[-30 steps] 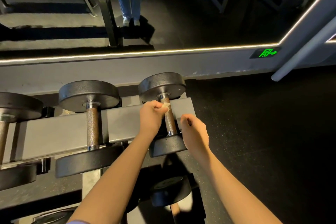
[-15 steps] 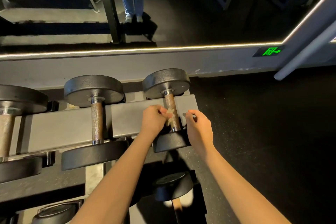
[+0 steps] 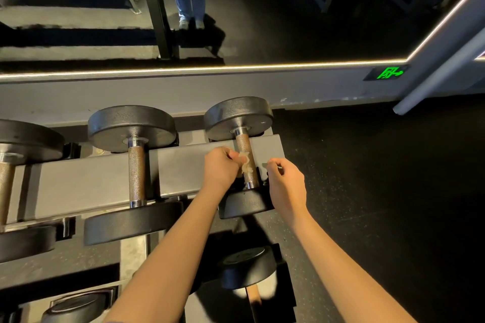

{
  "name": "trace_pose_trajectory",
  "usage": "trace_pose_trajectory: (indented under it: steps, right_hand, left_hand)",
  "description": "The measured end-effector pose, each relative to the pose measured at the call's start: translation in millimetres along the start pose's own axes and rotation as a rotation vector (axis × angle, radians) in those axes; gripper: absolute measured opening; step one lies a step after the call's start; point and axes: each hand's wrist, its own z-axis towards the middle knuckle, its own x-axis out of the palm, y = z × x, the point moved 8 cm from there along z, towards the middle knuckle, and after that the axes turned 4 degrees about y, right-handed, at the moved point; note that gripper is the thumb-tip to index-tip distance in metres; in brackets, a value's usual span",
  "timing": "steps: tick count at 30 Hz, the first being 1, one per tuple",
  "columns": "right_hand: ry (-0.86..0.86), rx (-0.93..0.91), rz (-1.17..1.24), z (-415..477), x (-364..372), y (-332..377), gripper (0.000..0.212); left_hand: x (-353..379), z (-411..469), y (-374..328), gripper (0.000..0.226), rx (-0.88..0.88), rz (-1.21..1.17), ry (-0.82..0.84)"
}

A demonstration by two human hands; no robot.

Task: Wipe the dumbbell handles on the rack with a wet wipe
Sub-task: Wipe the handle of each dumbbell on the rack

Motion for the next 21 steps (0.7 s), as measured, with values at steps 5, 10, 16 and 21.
trace_pose_trajectory:
  steps: [5,10,16,21]
  right_hand:
    - [0.018,0.019,-0.029,2.7,0.8,-2.8,0.027]
    - [-0.018,-0.015,-0.051,-0.1,-2.7,-2.9,0.030]
    - [0.000,0.030,-0.043,4.1,1.3,-4.9,0.031]
    - [0.022,0.103,-0.022,5.9,2.0,-9.8,0.028]
  left_hand:
    - [1.4,4.9,1.1,0.025,0.012,-0.022,-0.008]
    - [8.3,-10.8,15.0,0.018,0.023,0.093,0.108]
    - [-8.0,10.9,-17.7,0.018,0.122,-0.105,-0.111]
    - [-7.3,14.6,-22.6,0.018,0.139,-0.057,-0.136]
